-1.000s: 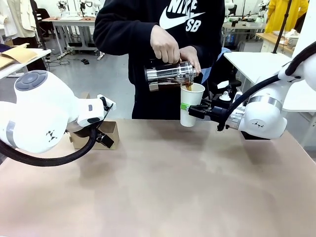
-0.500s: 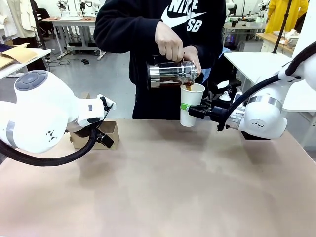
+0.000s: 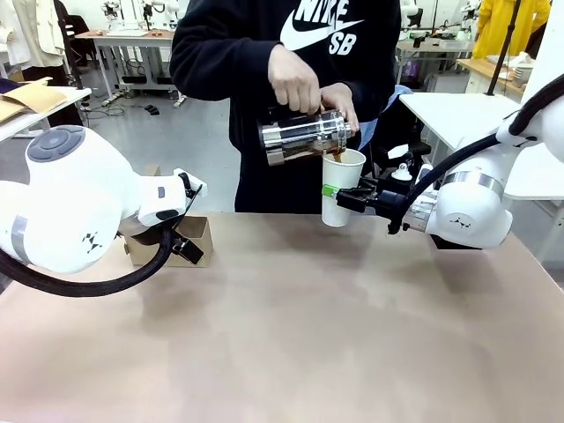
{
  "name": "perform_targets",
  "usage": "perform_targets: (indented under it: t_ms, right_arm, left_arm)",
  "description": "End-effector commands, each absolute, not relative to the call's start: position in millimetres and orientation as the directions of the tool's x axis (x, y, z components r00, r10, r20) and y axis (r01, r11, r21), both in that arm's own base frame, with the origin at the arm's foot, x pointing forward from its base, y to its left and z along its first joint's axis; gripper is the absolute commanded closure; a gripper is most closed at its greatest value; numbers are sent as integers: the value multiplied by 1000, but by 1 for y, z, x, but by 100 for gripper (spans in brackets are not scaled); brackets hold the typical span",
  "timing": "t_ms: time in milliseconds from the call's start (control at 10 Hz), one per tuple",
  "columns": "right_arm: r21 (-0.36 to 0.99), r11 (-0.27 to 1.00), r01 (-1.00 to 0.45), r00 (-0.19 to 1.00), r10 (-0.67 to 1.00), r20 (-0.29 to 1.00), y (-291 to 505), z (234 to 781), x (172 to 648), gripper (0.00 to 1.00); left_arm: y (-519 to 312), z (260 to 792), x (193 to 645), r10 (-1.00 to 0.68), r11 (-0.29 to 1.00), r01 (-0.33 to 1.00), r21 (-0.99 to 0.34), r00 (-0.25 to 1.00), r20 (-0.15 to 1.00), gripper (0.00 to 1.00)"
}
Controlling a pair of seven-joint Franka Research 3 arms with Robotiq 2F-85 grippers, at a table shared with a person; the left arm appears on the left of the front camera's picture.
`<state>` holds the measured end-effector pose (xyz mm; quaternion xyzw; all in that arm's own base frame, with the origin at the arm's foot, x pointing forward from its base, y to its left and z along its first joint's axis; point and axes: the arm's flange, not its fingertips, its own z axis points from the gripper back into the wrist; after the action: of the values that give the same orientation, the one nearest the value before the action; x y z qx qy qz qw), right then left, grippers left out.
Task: Pour a drink into a cup and package it in a carrier.
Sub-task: When a person places the Paper Cup Lid on the 600 ml Paper Cup , lift the 600 ml Paper Cup.
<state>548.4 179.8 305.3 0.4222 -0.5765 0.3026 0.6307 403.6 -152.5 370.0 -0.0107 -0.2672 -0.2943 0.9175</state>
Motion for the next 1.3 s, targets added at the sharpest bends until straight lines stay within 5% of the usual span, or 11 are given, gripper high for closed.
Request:
perform_targets:
  t_ms: [0, 1200]
  right_arm:
    - [180, 463, -868, 150, -102, 983, 182, 310, 548, 20]
    - [180, 463, -868, 150, -102, 983, 182, 310, 548, 20]
  left_arm:
    - [-152, 370, 404, -533, 827, 546, 135, 684, 498, 0]
    - [-152, 370, 404, -533, 827, 546, 135, 684, 498, 0]
